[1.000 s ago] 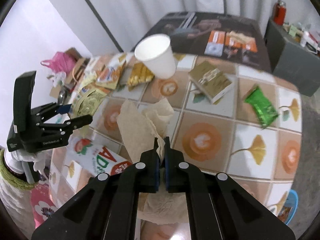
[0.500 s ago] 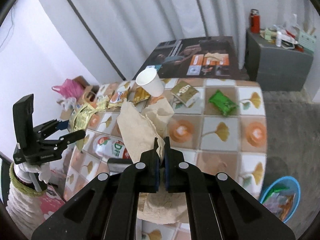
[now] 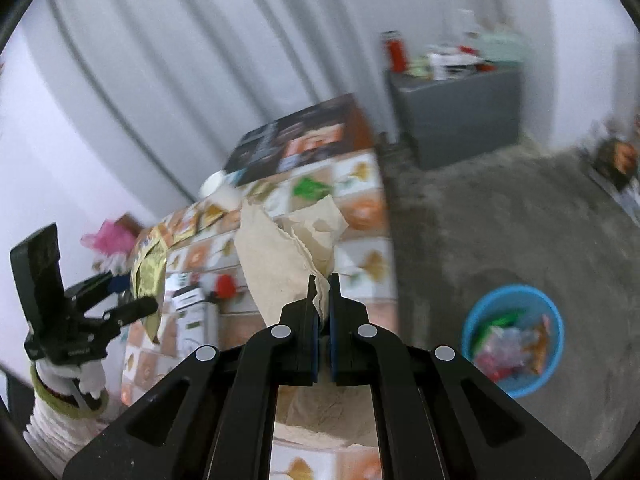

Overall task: Collect trash
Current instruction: 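Lift the snack bag and napkin and carry them over the wastebasket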

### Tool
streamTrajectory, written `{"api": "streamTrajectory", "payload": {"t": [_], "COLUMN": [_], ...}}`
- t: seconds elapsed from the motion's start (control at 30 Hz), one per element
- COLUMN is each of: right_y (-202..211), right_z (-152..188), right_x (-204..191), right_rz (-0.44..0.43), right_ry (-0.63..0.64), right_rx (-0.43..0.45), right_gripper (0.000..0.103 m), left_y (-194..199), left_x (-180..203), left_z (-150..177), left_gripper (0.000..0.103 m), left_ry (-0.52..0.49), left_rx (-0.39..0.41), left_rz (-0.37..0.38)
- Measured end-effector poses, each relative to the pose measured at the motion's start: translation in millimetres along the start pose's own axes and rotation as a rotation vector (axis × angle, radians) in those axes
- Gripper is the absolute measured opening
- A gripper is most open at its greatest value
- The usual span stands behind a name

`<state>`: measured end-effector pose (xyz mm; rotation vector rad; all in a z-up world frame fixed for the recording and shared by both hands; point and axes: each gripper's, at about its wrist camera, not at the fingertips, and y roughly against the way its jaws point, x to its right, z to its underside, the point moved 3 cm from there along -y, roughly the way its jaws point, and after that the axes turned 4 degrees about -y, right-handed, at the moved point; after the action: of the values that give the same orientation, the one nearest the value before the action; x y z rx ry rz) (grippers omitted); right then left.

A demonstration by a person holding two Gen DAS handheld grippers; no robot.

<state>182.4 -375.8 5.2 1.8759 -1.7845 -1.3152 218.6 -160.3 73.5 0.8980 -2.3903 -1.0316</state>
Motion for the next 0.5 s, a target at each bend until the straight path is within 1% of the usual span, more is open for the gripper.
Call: {"api": "streamTrajectory", "payload": {"t": [0.07, 0.17, 0.2, 0.23, 0.3, 0.33, 0.4, 0.5], "right_y": [10, 21, 22, 24, 21, 21, 15, 3], "right_z": [6, 19, 24, 30, 42, 47, 60, 77], "right_x": [26, 75, 88, 107, 143, 154, 189, 229], "right_rz": [0.024, 0.065, 0.075, 0.09, 0.111, 0.119, 0.138, 0.15], "right_ry": [-0.05, -0.153, -0.18, -0.225, -0.311, -0.344, -0.431, -0.537], "right_rx": [0.016, 0.035, 0.037, 0.039, 0.036, 0.035, 0.03, 0.013], "right_gripper": [0.003, 0.003, 0.003, 0.003, 0.003, 0.003, 0.003, 0.003], "left_y": [-22, -57, -69, -84, -110, -127, -161, -204], "left_x": [32, 78, 93, 113, 141, 159, 190, 221], "left_z": [-7, -16, -18, -19, -20, -20, -19, -13], "left_gripper": [0.062, 0.062, 0.062, 0.062, 0.062, 0.062, 0.062, 0.062], "left_ry": [-0.038, -0.094, -0.11, -0.127, -0.155, -0.175, -0.222, -0.275], "left_rx": [-0.028, -0.072, -0.088, -0.109, -0.148, -0.176, -0.228, -0.297], "left_rz": [0.044, 0.107, 0.127, 0.15, 0.18, 0.196, 0.217, 0.221]}}
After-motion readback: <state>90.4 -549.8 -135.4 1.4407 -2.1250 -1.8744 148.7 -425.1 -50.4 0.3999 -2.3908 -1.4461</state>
